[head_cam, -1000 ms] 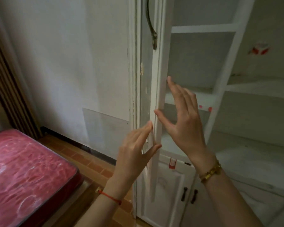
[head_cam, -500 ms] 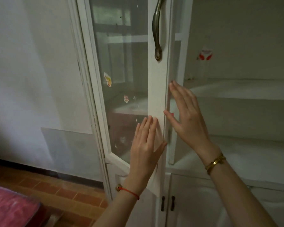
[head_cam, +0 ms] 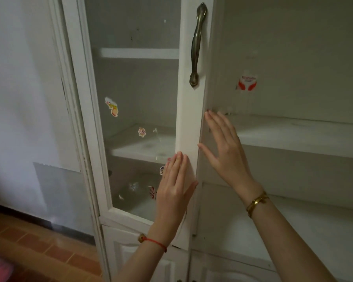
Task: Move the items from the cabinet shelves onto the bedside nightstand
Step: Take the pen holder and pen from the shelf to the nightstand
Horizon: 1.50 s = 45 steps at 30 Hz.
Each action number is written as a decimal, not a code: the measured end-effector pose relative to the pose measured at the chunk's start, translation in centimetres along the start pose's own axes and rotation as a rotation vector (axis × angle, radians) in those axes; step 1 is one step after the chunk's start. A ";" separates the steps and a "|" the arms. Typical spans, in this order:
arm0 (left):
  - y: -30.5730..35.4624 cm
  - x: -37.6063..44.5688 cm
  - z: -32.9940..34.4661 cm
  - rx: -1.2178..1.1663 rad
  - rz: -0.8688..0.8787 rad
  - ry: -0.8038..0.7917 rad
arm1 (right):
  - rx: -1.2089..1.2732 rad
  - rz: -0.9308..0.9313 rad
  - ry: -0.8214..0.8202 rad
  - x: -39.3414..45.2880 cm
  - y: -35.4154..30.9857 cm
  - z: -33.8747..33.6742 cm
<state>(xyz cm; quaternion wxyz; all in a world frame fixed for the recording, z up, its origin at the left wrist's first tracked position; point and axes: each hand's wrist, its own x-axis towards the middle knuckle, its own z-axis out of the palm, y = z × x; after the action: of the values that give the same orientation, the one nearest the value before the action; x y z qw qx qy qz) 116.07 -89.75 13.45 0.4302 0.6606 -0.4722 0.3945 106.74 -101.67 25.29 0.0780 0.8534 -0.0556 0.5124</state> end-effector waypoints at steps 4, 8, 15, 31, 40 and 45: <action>-0.2 0.6 1.5 0.014 -0.021 0.005 | 0.041 0.007 -0.003 0.5 1.3 0.9; -0.4 1.0 2.5 0.036 -0.037 -0.007 | 0.069 0.008 -0.004 1.0 2.4 1.5; -0.6 1.4 3.2 0.034 -0.052 -0.030 | 0.085 0.044 -0.026 1.4 2.9 2.1; -2.6 -2.5 -7.3 -0.166 0.065 -0.326 | -0.046 0.388 -0.150 -11.9 -4.1 -5.3; -0.8 -11.3 -13.3 -0.290 0.097 -0.527 | -0.181 0.687 -0.259 -25.7 -15.0 -13.2; 1.9 -16.0 -16.3 -0.370 0.135 -0.678 | -0.242 0.878 -0.336 -31.1 -21.2 -18.6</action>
<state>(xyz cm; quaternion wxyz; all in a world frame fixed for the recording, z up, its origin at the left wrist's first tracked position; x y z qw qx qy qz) 108.46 -70.19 4.18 0.3344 0.6322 -0.6931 0.0895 79.79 -76.90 4.81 -0.0568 0.8051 -0.4813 0.3421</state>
